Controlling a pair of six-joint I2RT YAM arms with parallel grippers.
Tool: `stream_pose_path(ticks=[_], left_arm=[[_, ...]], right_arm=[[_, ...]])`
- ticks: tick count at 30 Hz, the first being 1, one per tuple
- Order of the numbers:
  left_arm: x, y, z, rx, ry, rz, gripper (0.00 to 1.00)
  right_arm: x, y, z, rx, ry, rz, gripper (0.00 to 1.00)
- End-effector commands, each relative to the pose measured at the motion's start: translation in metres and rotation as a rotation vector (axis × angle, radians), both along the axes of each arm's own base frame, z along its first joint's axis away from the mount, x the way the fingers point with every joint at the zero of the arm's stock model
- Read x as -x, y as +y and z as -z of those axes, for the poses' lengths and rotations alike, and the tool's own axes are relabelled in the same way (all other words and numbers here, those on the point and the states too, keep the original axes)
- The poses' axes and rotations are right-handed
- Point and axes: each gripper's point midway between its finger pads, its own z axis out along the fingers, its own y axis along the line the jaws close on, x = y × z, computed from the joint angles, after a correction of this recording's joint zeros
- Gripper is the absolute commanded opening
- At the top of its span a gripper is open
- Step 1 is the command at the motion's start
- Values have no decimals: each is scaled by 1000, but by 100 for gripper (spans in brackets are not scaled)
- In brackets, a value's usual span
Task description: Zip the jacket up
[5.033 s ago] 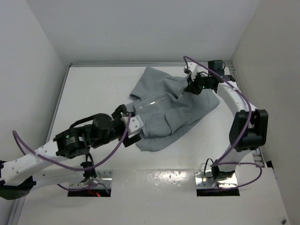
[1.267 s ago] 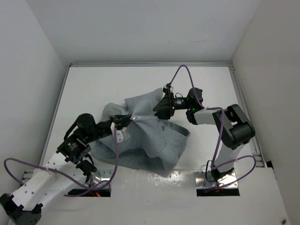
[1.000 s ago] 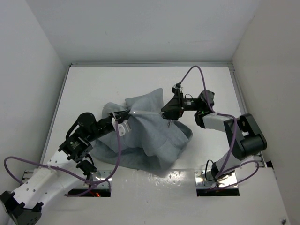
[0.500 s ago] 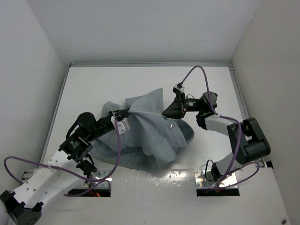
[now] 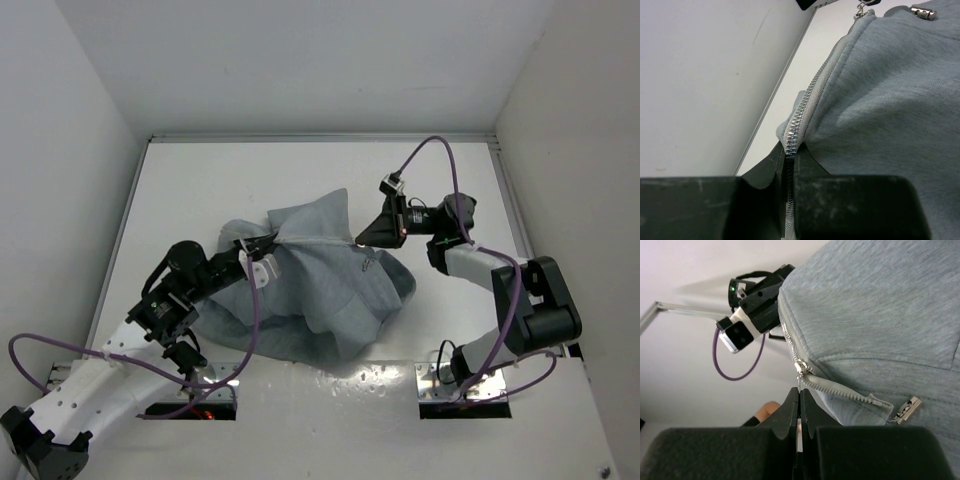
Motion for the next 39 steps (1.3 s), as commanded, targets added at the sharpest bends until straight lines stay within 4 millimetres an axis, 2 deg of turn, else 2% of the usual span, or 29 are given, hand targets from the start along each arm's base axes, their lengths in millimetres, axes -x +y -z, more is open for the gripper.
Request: stream_pose_path(ticks=[1, 2, 4, 5, 6, 7, 8, 9, 10, 11, 12, 14, 16, 18, 20, 24, 25, 26, 27, 28, 29, 30, 31, 32, 33, 35, 36, 37, 39], left_arm=[[0, 6, -38, 54, -139, -21, 0], [1, 7, -41, 47, -162, -22, 0], [2, 9, -43, 47, -177, -23, 0], [6, 9, -51, 58, -194, -14, 0], [6, 9, -48, 51, -184, -14, 0], [11, 6, -56, 66, -185, 15, 0], [16, 7, -71, 89, -192, 28, 0], [20, 6, -81, 120, -187, 39, 0], [23, 6, -88, 123, -192, 49, 0], [28, 8, -101, 132, -206, 59, 0], [30, 9, -108, 140, -219, 59, 0], [33, 12, -118, 147, -230, 59, 0], [37, 19, -140, 172, -262, 35, 0], [40, 24, -148, 172, -259, 25, 0], [37, 26, -143, 154, -247, 5, 0], [42, 32, -134, 134, -233, -7, 0], [46, 33, -137, 141, -244, 2, 0], [54, 31, -137, 140, -248, 35, 0], [54, 28, -127, 121, -224, 53, 0], [57, 27, -122, 116, -218, 68, 0], [60, 24, -119, 108, -209, 91, 0], [61, 22, -110, 101, -200, 104, 0], [65, 22, -107, 92, -207, 119, 0], [67, 19, -102, 86, -199, 143, 0], [70, 18, -100, 79, -211, 155, 0], [71, 16, -96, 63, -221, 174, 0], [71, 16, -96, 63, -221, 174, 0], [73, 14, -96, 63, -221, 186, 0], [72, 12, -94, 57, -213, 196, 0]], right_arm=[[10, -6, -22, -31, -334, -28, 0], [9, -6, -12, 7, -235, -61, 0], [5, -11, -2, 27, -282, -38, 0], [5, -12, 18, 80, -121, -40, 0], [0, -14, 28, 119, -58, 10, 0], [-1, -17, 39, 174, -333, 53, 0], [28, -29, 53, 351, -182, -16, 0], [29, -28, 67, 452, -335, -47, 0], [31, -30, 74, 461, -300, -44, 0], [29, -30, 73, 453, -188, -11, 0], [16, -42, 79, 466, -194, 49, 0], [15, -53, 89, 538, -168, 74, 0], [6, -68, 93, 563, -141, 129, 0], [3, -81, 105, 613, -119, 149, 0], [-3, -93, 108, 626, -116, 187, 0], [-11, -100, 112, 629, -124, 215, 0], [-13, -92, 99, 545, -157, 202, 0], [-12, -87, 94, 500, -160, 189, 0], [-8, -79, 82, 420, -104, 178, 6], [-18, -70, 66, 347, -229, 167, 22], [-11, -57, 63, 313, -251, 125, 31], [-6, -49, 47, 271, -136, 121, 40], [-12, -35, 44, 227, -312, 109, 58], [-2, -21, 34, 197, -255, 73, 66], [-4, -11, 25, 156, -336, 54, 71], [18, 22, 15, 106, -171, -70, 76], [17, 28, 6, 66, -260, -71, 76], [13, 33, 1, 43, -285, -34, 80], [21, 50, 4, 39, -256, -74, 82]])
